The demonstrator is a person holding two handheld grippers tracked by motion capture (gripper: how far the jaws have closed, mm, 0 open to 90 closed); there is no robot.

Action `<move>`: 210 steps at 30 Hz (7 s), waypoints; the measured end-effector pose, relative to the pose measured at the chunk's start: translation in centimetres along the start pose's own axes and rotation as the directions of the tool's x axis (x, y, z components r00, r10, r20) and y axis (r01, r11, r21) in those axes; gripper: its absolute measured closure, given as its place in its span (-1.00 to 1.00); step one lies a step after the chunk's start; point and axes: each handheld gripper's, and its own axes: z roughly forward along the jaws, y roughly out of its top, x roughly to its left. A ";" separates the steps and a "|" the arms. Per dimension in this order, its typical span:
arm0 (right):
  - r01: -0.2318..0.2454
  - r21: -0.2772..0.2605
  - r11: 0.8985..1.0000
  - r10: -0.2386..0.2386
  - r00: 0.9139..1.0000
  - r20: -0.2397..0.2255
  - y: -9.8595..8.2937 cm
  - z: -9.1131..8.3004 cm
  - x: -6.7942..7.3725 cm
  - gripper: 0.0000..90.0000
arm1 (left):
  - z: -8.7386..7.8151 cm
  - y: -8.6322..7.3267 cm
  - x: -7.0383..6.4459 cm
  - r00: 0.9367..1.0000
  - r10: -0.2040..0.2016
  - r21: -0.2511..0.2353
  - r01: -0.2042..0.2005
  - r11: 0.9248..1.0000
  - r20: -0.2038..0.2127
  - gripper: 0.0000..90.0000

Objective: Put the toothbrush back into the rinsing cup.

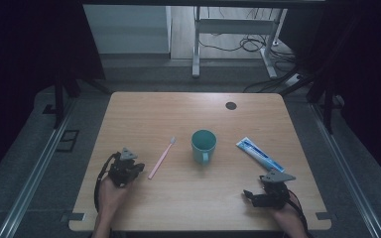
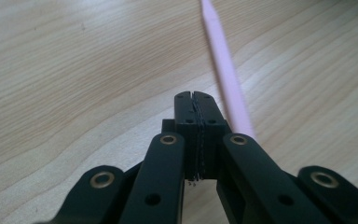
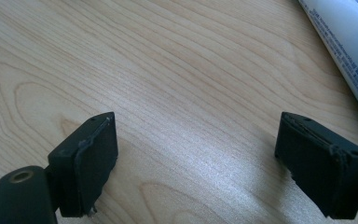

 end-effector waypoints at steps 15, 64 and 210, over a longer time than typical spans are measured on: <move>0.000 0.000 1.000 0.000 1.000 0.000 0.0 0.0 0.0 -0.71 | 1.7 0.5 -1.3 0.999 0.029 0.026 -0.030 0.999 0.022 0.97; -0.001 0.000 1.000 0.001 1.000 -0.001 0.0 0.0 0.0 -0.71 | 3.3 5.4 -3.0 0.997 -0.012 0.172 0.000 0.985 0.072 0.25; 0.002 0.000 1.000 -0.002 1.000 0.001 0.0 0.0 0.0 -0.71 | 1.7 18.2 -4.9 0.989 0.104 0.334 -0.133 0.933 0.103 0.75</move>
